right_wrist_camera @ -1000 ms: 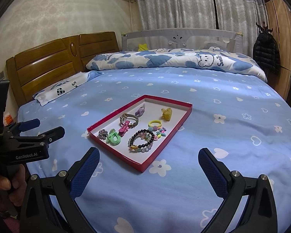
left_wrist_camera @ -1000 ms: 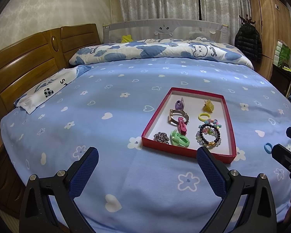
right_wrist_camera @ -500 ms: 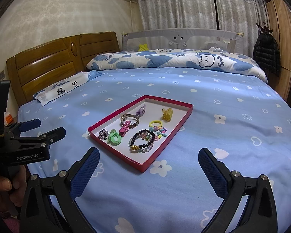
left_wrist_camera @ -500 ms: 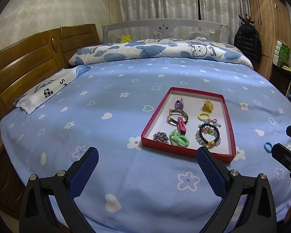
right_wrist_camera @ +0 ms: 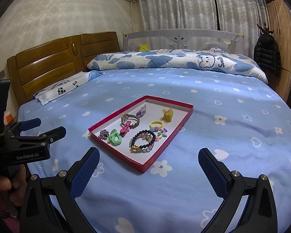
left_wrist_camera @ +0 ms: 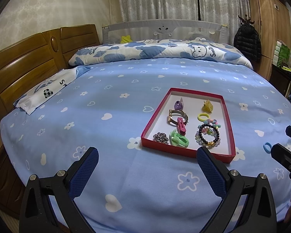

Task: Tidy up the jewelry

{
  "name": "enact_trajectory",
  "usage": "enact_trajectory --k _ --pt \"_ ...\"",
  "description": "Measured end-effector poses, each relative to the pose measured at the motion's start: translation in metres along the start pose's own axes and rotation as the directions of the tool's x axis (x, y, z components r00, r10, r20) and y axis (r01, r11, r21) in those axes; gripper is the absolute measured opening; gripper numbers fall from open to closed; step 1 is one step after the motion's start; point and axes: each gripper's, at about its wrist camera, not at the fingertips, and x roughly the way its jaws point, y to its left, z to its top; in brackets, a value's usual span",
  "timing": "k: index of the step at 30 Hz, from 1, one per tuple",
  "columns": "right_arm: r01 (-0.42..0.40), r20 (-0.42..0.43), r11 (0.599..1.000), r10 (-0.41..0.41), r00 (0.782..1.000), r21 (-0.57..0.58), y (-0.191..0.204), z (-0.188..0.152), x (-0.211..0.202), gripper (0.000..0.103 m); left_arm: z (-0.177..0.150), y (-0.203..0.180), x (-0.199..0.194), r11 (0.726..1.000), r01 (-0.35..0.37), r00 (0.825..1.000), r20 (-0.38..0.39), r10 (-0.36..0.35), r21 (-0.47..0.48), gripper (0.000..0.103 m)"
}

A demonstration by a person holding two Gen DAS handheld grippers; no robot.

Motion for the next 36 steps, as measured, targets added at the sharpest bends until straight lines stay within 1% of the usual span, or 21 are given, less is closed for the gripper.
enact_trajectory --k 36 --pt "-0.001 0.001 1.000 0.001 1.000 -0.002 0.0045 0.0002 0.0009 0.102 -0.0008 0.0000 -0.0043 0.999 0.005 1.000 0.024 -0.005 0.033 0.101"
